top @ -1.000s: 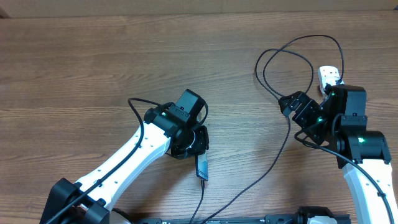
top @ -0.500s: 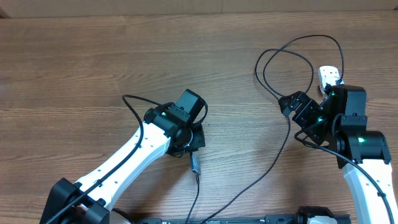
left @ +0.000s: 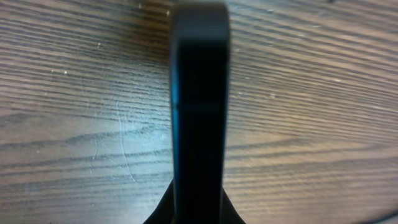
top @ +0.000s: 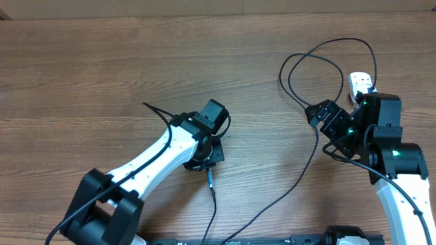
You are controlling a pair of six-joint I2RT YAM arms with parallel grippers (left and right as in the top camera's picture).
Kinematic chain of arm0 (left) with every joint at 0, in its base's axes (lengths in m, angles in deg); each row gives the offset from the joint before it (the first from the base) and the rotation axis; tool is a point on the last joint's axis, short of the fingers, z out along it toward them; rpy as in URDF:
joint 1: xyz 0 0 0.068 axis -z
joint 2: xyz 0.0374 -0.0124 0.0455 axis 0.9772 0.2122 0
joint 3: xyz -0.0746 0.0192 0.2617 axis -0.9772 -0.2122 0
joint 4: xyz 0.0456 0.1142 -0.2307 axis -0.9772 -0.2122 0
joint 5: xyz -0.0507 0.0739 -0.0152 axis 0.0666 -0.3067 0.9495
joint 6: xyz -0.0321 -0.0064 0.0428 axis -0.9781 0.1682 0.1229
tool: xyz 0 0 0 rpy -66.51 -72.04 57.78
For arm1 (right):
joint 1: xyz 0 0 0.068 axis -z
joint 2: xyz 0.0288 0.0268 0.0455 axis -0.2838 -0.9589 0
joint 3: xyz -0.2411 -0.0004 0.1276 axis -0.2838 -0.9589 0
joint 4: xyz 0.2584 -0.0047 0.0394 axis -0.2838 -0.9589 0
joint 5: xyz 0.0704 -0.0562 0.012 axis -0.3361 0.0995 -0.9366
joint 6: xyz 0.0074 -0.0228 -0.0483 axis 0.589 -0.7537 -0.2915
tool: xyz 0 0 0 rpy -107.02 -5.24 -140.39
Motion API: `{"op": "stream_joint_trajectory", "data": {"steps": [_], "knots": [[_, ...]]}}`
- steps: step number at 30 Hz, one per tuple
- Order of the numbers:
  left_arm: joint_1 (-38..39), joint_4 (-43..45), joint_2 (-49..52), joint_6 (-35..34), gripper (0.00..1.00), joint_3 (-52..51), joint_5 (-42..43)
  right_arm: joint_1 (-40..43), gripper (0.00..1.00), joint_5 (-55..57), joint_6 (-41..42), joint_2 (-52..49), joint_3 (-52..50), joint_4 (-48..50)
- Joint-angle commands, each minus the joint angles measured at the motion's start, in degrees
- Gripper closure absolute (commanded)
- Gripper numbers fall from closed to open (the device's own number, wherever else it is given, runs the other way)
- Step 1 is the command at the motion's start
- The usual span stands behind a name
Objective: Plug charger to phone and switch on socket
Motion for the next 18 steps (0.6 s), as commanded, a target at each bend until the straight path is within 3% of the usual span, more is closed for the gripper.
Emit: {"op": "stream_joint_trajectory", "data": {"steps": [1, 18], "knots": [[0.4, 0.0, 2.1, -0.7, 0.96, 0.0, -0.3, 0.1, 0.00, 0.8, -0.6, 0.5, 1.1, 0.1], [0.3, 1.6, 3.5, 2.5, 0.96, 0.0, -1.4, 0.1, 0.00, 0.8, -0.6, 0.5, 1.1, 0.1]]}}
